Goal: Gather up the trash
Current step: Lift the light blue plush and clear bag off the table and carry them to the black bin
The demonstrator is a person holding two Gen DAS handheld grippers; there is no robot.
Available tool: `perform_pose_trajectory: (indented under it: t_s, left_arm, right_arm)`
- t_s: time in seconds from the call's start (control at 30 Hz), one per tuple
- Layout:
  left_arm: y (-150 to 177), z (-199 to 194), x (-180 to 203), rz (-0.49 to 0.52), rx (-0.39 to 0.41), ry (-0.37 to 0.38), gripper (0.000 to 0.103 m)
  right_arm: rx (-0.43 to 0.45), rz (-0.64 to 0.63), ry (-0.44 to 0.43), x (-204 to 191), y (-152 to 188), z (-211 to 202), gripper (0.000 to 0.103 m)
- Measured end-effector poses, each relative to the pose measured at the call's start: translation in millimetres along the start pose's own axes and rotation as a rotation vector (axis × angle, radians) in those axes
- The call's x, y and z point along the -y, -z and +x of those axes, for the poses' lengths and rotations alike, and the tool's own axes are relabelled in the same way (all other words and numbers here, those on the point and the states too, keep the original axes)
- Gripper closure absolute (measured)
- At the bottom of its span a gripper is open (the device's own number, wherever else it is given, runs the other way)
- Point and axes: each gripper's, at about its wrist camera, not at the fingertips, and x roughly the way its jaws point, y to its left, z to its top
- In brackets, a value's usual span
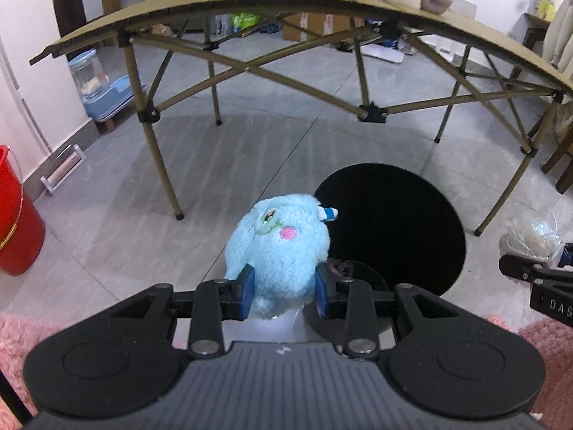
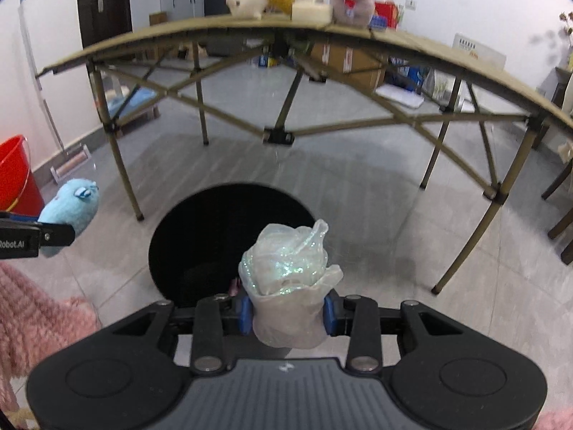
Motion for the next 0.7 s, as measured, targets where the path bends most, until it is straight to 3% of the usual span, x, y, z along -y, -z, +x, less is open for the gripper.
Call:
perform_pose_trajectory:
  t_s: [0.7]
  left_arm:
    - [3,34,6,0.000,-0.155,-0.015,0.070]
  right_arm:
    - [-0.205,-0.024,-0.005,-10,18,46,0.068]
